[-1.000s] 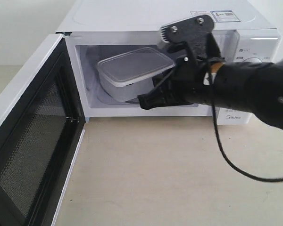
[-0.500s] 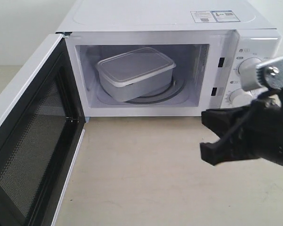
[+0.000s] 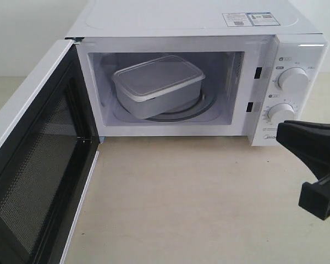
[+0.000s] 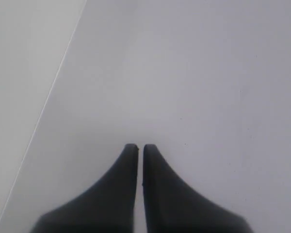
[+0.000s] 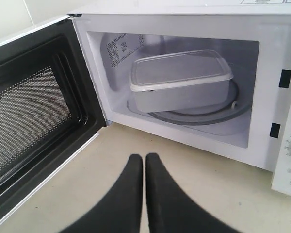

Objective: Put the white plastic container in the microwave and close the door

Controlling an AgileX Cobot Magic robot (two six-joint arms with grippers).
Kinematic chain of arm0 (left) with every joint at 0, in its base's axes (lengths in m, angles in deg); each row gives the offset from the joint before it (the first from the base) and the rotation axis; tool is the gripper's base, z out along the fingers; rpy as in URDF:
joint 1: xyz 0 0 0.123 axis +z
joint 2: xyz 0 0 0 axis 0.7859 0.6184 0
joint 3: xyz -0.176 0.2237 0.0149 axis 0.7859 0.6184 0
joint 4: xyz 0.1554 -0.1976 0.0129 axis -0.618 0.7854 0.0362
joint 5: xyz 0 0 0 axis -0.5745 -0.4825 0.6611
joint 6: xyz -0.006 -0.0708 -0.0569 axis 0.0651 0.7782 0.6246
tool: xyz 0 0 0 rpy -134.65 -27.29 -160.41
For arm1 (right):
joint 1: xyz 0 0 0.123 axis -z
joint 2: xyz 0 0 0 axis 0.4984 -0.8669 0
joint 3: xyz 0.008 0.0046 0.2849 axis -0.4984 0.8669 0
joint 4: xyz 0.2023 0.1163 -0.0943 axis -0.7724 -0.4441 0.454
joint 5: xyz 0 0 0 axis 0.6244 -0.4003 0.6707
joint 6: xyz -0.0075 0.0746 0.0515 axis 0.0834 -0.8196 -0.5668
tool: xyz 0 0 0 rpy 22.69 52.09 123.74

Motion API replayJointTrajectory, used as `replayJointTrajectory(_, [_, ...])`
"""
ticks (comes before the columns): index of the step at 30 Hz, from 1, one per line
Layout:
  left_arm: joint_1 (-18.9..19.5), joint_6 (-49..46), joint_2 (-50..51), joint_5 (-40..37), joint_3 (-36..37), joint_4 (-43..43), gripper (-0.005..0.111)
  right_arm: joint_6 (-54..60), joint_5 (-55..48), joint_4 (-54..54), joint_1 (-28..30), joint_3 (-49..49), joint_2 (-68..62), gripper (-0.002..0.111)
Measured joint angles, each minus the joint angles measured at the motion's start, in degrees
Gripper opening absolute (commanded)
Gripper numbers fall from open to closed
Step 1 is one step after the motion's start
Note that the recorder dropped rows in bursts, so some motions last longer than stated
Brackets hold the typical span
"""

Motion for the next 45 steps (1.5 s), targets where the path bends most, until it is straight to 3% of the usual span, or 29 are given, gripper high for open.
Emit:
replayJointTrajectory(3, [0.00,0.00,0.00,-1.69,0.00,0.00,0.004,-0.39,0.00,0.00,0.00,0.00,0.00,0.000])
replayJointTrajectory(11, [0.00,0.00,0.00,-19.57,0.00,0.00,0.004,-0.74,1.18,-0.04,0.00,0.00,0.00,0.000])
replayJointTrajectory(19, [0.00,0.74,0.00,-21.24,0.00,0.00,0.004,-0.74,1.18,-0.13,0.00,0.00,0.00,0.000])
replayJointTrajectory(24, [0.00,7.01,0.00,-23.22,-1.00,-1.04,0.004,-0.74,1.18,-0.13,0.00,0.00,0.00,0.000])
replayJointTrajectory(30, [0.00,8.83,2.34,-41.17,-16.67,-10.91,0.004,-0.74,1.25,-0.13,0.00,0.00,0.00,0.000])
replayJointTrajectory(33, [0.00,8.25,8.78,-50.34,-26.56,-12.22,0.004,-0.74,1.72,-0.13,0.00,0.00,0.00,0.000])
replayJointTrajectory(37, [0.00,1.99,19.56,-68.38,-37.87,-12.23,0.004,-0.74,2.18,-0.13,0.00,0.00,0.00,0.000])
replayJointTrajectory(42, [0.00,-13.66,36.25,-94.70,-50.88,-5.11,0.004,-0.74,2.28,-0.13,0.00,0.00,0.00,0.000])
replayJointTrajectory(45, [0.00,-20.32,45.14,-106.99,-56.98,4.60,0.004,-0.74,2.28,-0.13,0.00,0.00,0.00,0.000])
